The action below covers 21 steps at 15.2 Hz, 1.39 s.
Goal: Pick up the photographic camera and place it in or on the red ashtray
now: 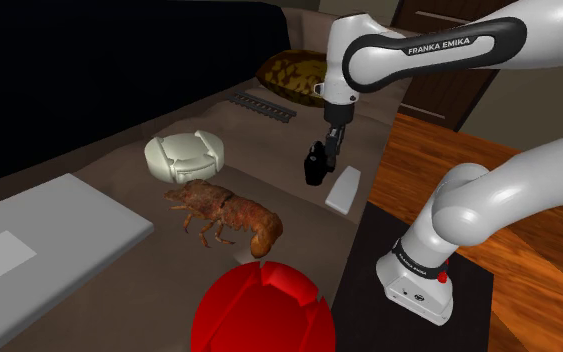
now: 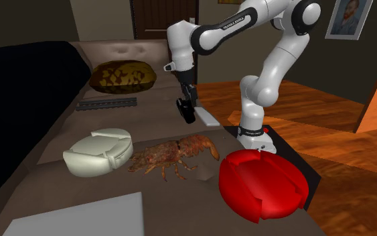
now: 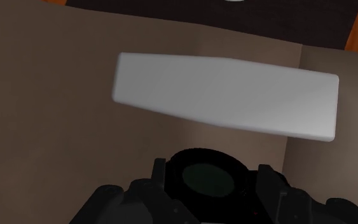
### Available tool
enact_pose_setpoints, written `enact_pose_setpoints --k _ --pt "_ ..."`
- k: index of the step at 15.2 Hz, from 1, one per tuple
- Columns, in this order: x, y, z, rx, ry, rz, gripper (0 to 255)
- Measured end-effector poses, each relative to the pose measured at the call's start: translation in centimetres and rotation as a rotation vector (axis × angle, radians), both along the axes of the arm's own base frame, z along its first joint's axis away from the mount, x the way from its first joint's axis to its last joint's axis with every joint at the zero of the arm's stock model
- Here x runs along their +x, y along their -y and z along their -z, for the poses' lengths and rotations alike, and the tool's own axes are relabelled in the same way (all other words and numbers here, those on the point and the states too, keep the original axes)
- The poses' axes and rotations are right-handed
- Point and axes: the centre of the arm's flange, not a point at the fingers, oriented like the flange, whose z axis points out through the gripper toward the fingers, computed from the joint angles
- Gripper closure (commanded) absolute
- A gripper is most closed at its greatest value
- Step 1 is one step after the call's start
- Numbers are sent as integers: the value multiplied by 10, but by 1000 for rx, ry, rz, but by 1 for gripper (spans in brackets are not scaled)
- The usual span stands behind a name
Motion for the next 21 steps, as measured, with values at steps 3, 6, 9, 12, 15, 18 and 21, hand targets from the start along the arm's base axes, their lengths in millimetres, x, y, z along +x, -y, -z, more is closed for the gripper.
enact_pose_setpoints --k 3,6,9,12,15,18,21 --pt "1 1 -16 0 0 0 255" --pt "2 1 -31 0 0 0 255" --pt "3 1 -48 0 0 0 255" --pt "-6 4 -46 1 24 24 0" --pt "-36 14 -34 6 111 105 0" --pt "-41 18 -20 7 125 118 0" --pt "-43 17 -3 7 127 120 0"
